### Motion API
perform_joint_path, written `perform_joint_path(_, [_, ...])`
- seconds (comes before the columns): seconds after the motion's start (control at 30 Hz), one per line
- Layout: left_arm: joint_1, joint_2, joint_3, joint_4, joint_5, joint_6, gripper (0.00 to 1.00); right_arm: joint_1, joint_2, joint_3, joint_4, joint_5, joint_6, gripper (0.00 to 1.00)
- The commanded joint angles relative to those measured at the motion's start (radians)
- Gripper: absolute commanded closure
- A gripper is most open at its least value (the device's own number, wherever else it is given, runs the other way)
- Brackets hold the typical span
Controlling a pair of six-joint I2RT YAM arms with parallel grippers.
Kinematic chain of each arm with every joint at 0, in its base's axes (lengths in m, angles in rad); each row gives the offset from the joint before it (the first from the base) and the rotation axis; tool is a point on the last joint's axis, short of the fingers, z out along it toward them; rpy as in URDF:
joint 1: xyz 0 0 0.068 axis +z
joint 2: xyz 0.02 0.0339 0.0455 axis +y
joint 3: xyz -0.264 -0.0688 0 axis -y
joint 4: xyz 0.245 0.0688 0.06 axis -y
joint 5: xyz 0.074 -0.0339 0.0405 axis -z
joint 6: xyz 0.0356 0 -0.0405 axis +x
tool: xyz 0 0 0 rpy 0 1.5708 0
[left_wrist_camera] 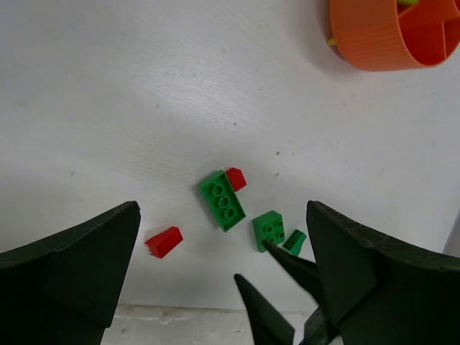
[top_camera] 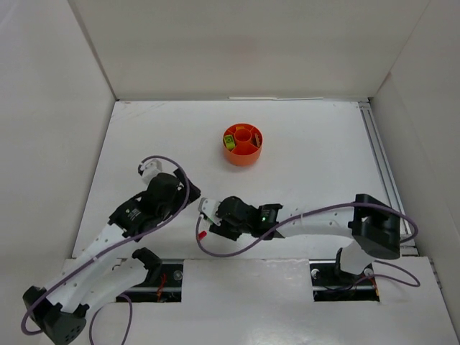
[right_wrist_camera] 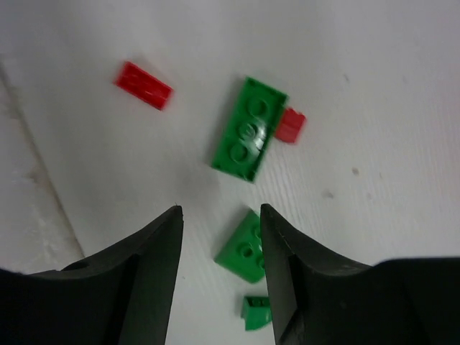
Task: Sort the legos into containers by color
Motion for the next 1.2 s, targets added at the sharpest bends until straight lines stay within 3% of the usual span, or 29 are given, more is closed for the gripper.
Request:
perform_joint_path(0.0, [-0.004, -0.064, 0.066, -0.215, -0.137, -0.183, 0.00, 0.087, 0.038, 0.019, 0.228, -0.137, -0.233, 0.48])
perform_joint_path(0.2, [-0.004, -0.134, 0.110, -0.280, -0.194, -0.234, 0.00, 0.087, 0.165, 0.101, 0.239, -0.313, -0.373, 0.48])
perform_joint_path(0.53, [-0.004, -0.143, 0.130, -0.298, -0.194, -0.203, 0.00, 0.097, 0.310, 0.204, 0.239, -0.215, -0.448, 0.46])
perform_joint_path(0.7, [-0.004, -0.143, 0.150, -0.320, -0.194, -0.203, 0.00, 0.097, 0.319, 0.204, 0.239, -0.235, -0.448, 0.62])
perform_joint_path(0.8, [-0.004, -0.143, 0.150, -0.320, -0.194, -0.194, 0.00, 0.097, 0.319, 0.183, 0.239, -0.226, -0.437, 0.61])
perform_joint_path(1.0, [-0.004, -0.142, 0.150, -0.297, -0.203, -0.171, 0.00, 0.097, 0.301, 0.183, 0.239, -0.194, -0.437, 0.86])
perform_joint_path(1.17, [-0.004, -0.104, 0.150, -0.246, -0.194, -0.136, 0.00, 0.072, 0.198, 0.172, 0.239, -0.149, -0.437, 0.90])
